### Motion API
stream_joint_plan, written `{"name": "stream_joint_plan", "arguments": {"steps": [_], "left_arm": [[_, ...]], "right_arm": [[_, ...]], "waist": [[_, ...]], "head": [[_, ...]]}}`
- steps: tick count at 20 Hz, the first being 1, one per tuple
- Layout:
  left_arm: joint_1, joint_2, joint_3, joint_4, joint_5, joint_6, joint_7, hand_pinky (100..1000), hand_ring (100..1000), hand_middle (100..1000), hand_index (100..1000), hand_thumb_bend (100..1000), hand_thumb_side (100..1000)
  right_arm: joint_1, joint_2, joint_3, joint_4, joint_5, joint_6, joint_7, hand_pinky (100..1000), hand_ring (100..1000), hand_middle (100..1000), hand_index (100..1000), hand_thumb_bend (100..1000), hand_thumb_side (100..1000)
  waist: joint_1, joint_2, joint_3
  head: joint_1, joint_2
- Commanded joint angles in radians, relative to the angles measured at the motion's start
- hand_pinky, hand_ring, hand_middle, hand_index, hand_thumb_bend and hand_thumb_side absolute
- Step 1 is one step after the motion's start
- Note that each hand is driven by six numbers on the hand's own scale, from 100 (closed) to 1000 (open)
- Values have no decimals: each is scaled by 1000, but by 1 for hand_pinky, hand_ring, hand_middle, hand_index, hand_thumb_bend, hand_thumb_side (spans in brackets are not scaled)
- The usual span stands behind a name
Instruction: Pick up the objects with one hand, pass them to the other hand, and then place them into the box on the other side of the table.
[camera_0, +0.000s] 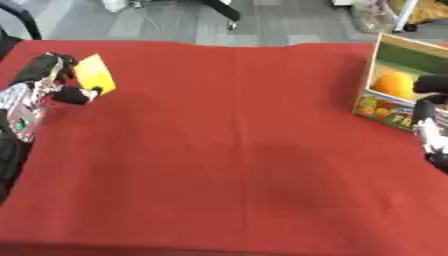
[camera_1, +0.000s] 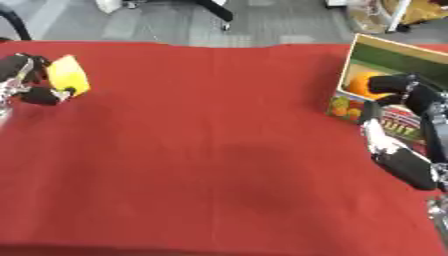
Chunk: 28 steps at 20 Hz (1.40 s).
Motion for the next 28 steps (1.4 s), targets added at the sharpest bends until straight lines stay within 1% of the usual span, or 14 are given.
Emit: {"name": "stream_joint_plan", "arguments": {"steps": [1, 3, 5, 7, 9, 10, 14, 17, 19, 20, 22, 25, 28], "left_arm": [[13, 59, -29, -164, 155, -23, -18, 625, 540, 518, 676, 277, 396], [31, 69, -42, -226, 229, -13, -32, 625, 540, 518, 676, 277, 396], [37, 74, -48, -253, 258, 2, -39, 625, 540, 518, 676, 277, 396], [31, 54, -72, -284, 281, -6, -55, 609, 529, 507, 668, 277, 429], [41, 13, -117, -331, 311, -32, -83, 608, 529, 507, 668, 279, 433], [48, -5, -142, -356, 326, -47, -98, 606, 528, 506, 668, 282, 441], [83, -36, -236, -456, 388, -103, -160, 601, 526, 503, 665, 287, 453], [95, -35, -309, -525, 434, -95, -206, 604, 530, 507, 669, 294, 458], [89, -32, -357, -559, 463, -82, -235, 608, 535, 511, 673, 296, 458], [83, -31, -380, -572, 478, -74, -250, 609, 537, 513, 674, 296, 459], [69, -28, -419, -590, 507, -58, -279, 614, 542, 517, 678, 298, 459], [45, -26, -451, -603, 554, -30, -326, 615, 546, 518, 678, 293, 451], [21, -28, -461, -614, 600, -7, -372, 617, 548, 519, 679, 288, 447]], "right_arm": [[-30, -39, 9, -22, 6, -20, 11, 642, 715, 666, 773, 189, 471], [-39, -44, 15, -22, 10, -28, 16, 642, 715, 666, 773, 189, 471], [-41, -45, 16, -22, 11, -31, 18, 642, 715, 666, 773, 189, 471], [-64, -65, 39, -22, 24, -45, 33, 649, 707, 660, 796, 228, 467], [-109, -79, 82, -22, 34, -72, 60, 650, 706, 659, 798, 234, 464], [-133, -85, 105, -22, 37, -88, 74, 651, 702, 653, 806, 262, 451], [-208, -99, 173, -22, 43, -149, 135, 646, 682, 618, 825, 316, 450], [-239, -102, 200, -22, 33, -195, 180, 636, 666, 603, 836, 353, 458], [-259, -103, 214, -22, 26, -223, 210, 627, 652, 589, 848, 421, 461], [-269, -103, 220, -22, 25, -234, 224, 623, 646, 584, 855, 468, 445], [-288, -103, 230, -22, 28, -254, 253, 616, 636, 573, 866, 535, 426], [-312, -101, 248, -22, 37, -276, 296, 611, 625, 562, 883, 637, 436], [-330, -98, 264, -22, 49, -292, 330, 606, 618, 553, 892, 712, 467]], "waist": [[-8, -5, 3], [-7, -6, 3], [-7, -6, 3], [-9, -17, 6], [-8, -20, 8], [-8, -20, 9], [-7, -21, 11], [-6, -22, 11], [-6, -23, 12], [-6, -23, 13], [-5, -25, 15], [-5, -26, 18], [-4, -26, 20]], "head": [[-9, -5], [-11, -3], [-12, -3], [-20, 3], [-27, 4], [-29, 4], [-32, 4], [-34, 4], [-34, 6], [-35, 6], [-36, 7], [-38, 9], [-38, 11]]}}
